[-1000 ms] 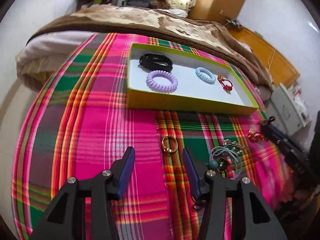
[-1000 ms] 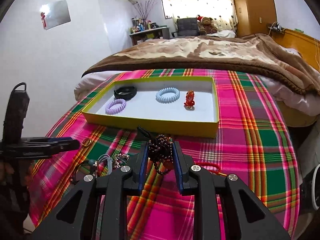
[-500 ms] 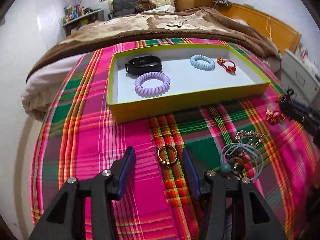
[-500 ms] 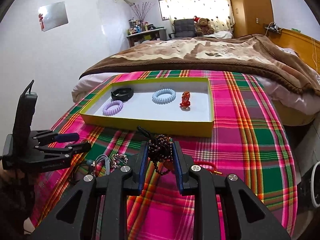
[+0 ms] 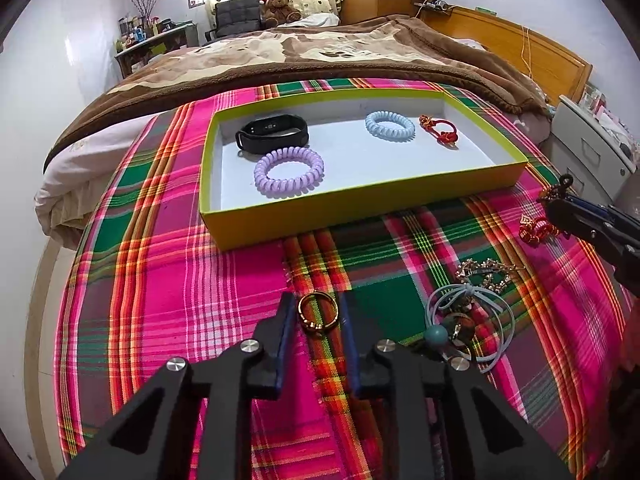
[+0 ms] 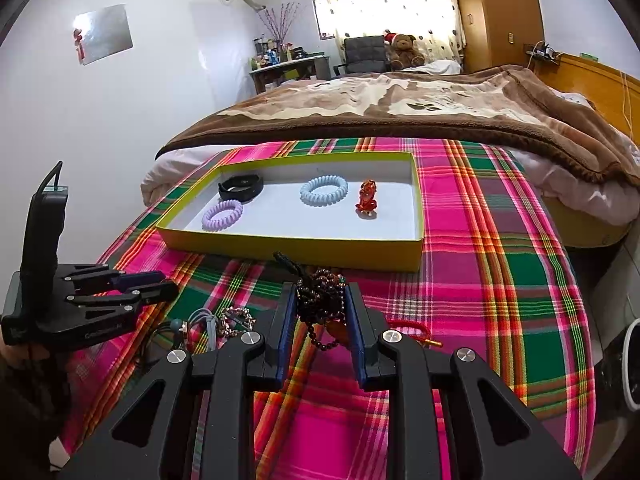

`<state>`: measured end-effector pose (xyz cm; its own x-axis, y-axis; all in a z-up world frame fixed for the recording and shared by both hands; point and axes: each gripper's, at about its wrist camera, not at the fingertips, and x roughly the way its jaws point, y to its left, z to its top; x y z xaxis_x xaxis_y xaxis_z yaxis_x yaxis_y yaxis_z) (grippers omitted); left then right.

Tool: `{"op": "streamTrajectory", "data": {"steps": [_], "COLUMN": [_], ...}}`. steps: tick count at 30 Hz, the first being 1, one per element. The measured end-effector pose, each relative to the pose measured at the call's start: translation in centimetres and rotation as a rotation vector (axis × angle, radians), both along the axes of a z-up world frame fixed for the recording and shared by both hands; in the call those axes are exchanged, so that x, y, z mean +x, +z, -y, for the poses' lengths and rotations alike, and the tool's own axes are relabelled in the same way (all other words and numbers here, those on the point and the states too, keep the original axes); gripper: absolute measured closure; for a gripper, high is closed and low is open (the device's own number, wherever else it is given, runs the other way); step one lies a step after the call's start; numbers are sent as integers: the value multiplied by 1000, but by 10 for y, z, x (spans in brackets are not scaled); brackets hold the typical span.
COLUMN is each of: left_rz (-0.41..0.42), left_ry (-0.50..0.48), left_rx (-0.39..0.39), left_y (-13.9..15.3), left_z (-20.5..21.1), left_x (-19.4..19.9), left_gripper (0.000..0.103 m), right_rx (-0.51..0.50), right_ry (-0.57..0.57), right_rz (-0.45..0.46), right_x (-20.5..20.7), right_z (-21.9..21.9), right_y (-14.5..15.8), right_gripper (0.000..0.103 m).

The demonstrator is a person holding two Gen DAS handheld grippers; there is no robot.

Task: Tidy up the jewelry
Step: 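Grasp the gold ring with the left tool while the right tool lifts the beaded tassel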

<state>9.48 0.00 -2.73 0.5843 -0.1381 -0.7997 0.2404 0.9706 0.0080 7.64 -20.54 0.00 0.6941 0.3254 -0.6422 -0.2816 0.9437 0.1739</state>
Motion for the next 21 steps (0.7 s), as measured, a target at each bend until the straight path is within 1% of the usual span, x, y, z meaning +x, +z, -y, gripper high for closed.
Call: {"op": "streamTrajectory", "data": {"steps": [3,13,21], "left_rz": [-7,5,34], "left_ry": [8,28,27], "left_rx": [-21,-58,-104], "left_y": [0,9,29], "left_z": [-3,-11,-11], "left_x": [1,-1,7], "left_gripper": [81,81,81], "right_rx": [-1,-8,-13], "right_ry": [-1,-2,1], "right_rz": [1,12,27], "right_x": [0,-1,5], "right_z": [0,1,3], "right_y": [0,4,15], "right_gripper": [78,78,78]}}
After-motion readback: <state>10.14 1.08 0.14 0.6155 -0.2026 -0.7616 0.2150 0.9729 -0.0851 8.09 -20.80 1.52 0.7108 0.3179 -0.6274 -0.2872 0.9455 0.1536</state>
